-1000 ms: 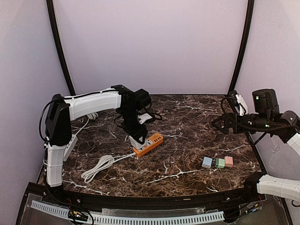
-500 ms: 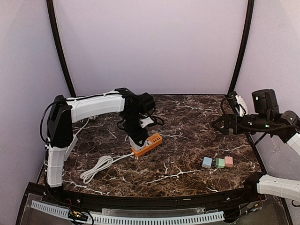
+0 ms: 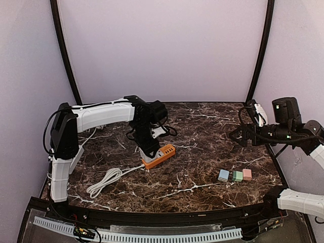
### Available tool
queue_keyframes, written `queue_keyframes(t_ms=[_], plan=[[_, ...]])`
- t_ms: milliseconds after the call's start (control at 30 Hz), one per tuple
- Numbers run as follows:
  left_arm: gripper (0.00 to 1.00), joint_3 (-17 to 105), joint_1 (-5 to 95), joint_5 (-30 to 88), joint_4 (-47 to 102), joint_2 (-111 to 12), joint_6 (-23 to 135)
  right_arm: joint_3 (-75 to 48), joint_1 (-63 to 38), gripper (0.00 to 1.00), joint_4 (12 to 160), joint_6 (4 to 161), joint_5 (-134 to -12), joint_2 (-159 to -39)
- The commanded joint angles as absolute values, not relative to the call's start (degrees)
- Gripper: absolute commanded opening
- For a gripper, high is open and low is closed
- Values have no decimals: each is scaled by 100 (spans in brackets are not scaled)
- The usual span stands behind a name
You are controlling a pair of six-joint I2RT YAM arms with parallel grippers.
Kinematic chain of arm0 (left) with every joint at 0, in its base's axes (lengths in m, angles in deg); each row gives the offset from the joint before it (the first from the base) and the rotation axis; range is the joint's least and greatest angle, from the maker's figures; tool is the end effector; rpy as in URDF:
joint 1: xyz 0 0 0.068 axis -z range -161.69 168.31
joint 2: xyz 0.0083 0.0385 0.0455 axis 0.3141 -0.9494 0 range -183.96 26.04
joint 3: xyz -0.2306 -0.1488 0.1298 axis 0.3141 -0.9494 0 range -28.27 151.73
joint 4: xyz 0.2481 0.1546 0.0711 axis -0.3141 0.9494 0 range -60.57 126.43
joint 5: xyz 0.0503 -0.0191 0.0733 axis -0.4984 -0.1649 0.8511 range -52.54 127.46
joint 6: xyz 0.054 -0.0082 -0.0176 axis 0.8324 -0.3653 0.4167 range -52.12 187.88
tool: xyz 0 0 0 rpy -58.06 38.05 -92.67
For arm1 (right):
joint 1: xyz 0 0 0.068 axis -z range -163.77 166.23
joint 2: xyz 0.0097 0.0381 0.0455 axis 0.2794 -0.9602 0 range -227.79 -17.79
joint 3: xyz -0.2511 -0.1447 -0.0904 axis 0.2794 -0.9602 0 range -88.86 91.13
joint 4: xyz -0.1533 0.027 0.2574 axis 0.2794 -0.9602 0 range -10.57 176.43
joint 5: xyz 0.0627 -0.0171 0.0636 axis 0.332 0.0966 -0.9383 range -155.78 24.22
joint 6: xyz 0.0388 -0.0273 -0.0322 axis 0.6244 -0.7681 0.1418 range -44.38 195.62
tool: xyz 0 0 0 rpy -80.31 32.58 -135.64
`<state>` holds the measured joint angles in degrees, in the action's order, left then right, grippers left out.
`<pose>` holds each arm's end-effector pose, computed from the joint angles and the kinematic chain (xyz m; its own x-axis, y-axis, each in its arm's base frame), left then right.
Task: Insert the plug
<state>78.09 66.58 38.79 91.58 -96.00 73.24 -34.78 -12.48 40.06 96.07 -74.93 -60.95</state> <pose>0.3289 -0.3674 0.2324 -0.5783 0.7889 -0.2079 0.8004 0.5979 0.0424 0.1437 0.0859 0.3628 -0.6819 0.0198 -0.7311 -0.3730 0.8504 0.3710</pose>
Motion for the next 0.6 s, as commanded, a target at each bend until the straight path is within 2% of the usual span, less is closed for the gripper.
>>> queue_keyframes(t_ms=[0, 567], plan=[[1, 7484, 6647, 3807, 9191, -9587, 7268, -3572, -1232, 99, 4078, 9555, -7439, -6046], [1, 6837, 6647, 3763, 8688, -9578, 7175, -3564, -1234, 99, 4163, 9462, -7437, -6285]])
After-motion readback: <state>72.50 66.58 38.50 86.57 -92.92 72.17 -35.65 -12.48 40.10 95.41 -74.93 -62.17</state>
